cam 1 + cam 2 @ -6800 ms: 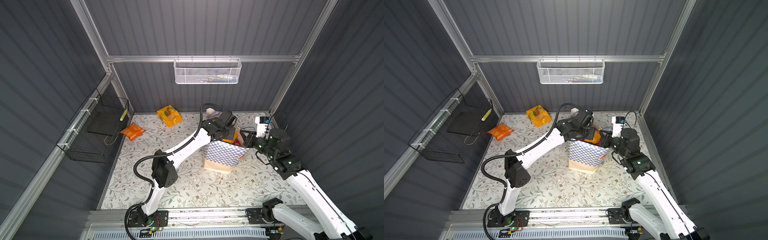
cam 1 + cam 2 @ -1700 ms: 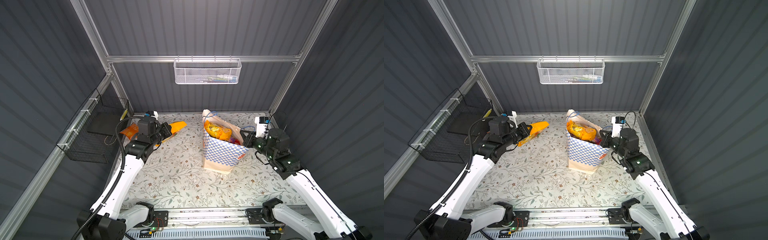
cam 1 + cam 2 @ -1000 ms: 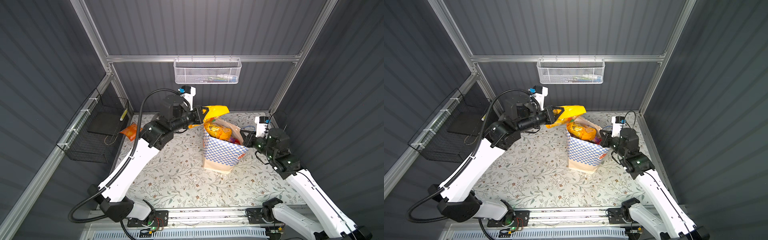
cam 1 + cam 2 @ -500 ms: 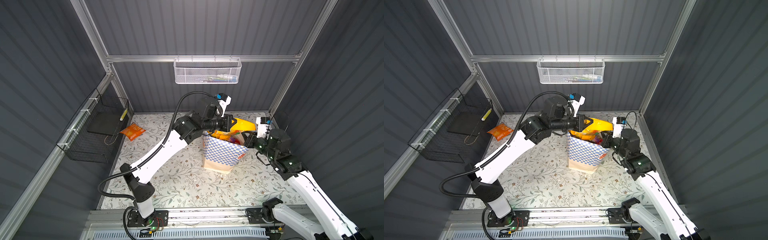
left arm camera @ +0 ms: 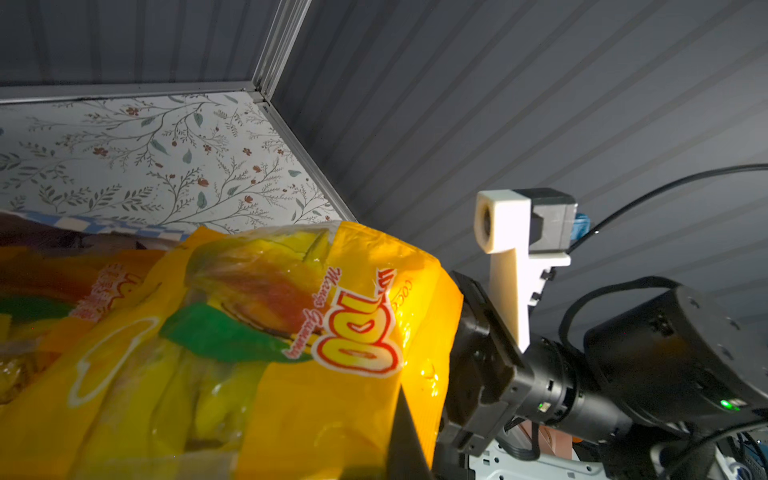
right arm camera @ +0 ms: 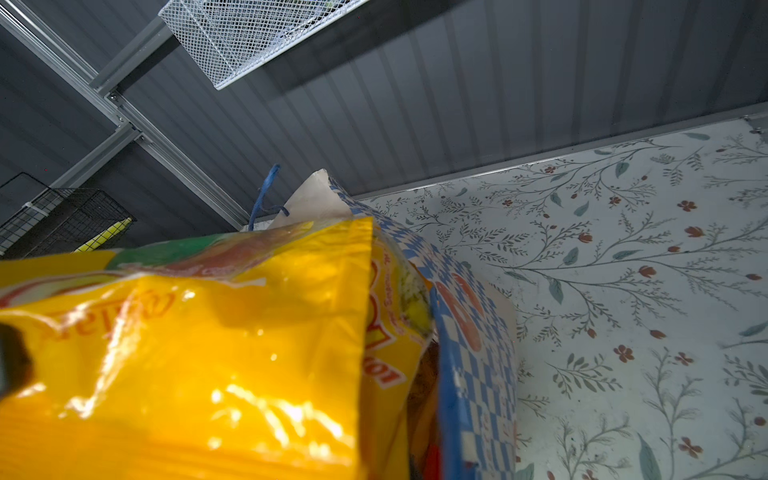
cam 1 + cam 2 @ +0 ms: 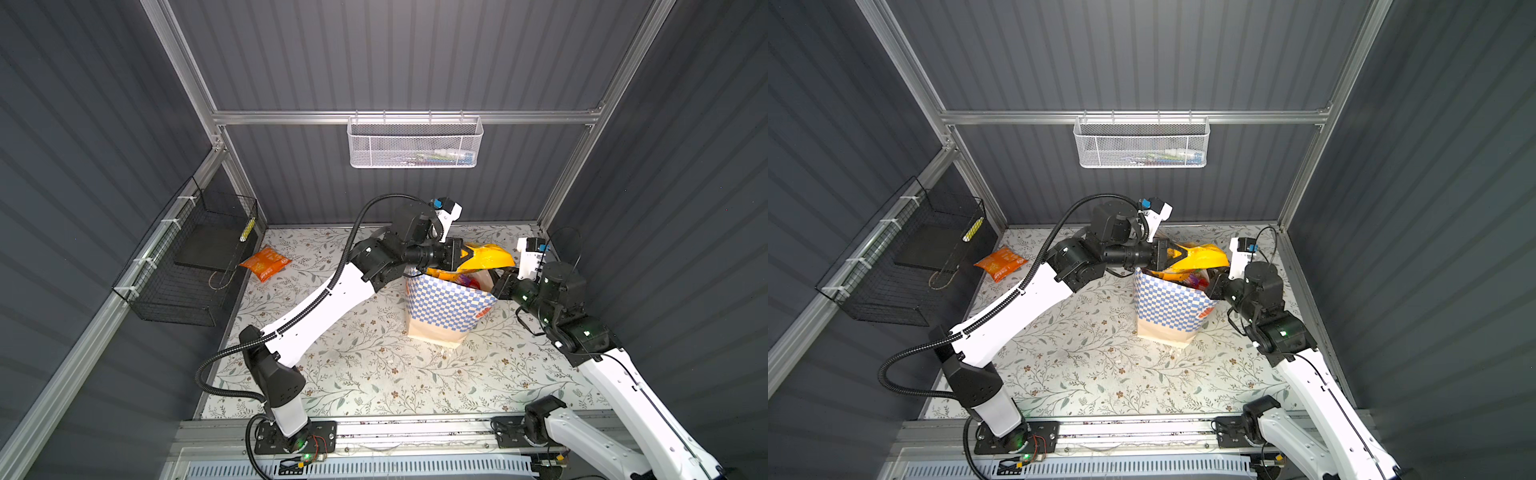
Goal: Place the snacks into the paper bag
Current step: 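Carry the yellow bag over the paper bag and lower it in with the left gripper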
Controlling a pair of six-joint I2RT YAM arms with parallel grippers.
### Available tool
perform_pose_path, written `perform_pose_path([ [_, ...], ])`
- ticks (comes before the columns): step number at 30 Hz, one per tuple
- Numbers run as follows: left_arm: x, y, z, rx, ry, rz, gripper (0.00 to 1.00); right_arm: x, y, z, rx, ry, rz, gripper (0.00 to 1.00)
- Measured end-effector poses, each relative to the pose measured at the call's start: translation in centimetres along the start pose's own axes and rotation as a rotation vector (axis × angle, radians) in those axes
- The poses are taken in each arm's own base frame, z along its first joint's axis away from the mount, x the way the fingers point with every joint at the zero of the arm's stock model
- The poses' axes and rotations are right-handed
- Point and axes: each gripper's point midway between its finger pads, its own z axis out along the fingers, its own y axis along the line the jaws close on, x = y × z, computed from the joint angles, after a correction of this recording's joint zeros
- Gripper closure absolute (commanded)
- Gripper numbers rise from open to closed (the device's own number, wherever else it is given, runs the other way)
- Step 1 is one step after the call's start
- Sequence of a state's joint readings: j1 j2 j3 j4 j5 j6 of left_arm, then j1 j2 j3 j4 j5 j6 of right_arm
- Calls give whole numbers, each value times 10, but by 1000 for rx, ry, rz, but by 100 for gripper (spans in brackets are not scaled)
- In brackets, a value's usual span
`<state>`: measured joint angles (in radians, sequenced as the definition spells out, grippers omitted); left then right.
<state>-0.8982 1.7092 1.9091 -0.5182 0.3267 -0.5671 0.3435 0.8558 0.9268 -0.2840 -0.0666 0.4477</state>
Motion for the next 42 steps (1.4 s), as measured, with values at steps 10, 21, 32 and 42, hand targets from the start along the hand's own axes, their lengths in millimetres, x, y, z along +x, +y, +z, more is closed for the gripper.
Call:
perform_pose_path([
  [10,7,-4,-13,0,4,-5,100,-11,-8,-14,46,-73,6,98],
  [21,14,-15,-5,74,64,-44,100,-15,-17,-26,91,-133,16,98],
  [32,-13,53,28,33,73,-252,100,-18,-20,-25,104,-148,17,98],
  [42,-7,124,31,-58,66,-393,100,-21,-13,-24,70,-153,15,98],
])
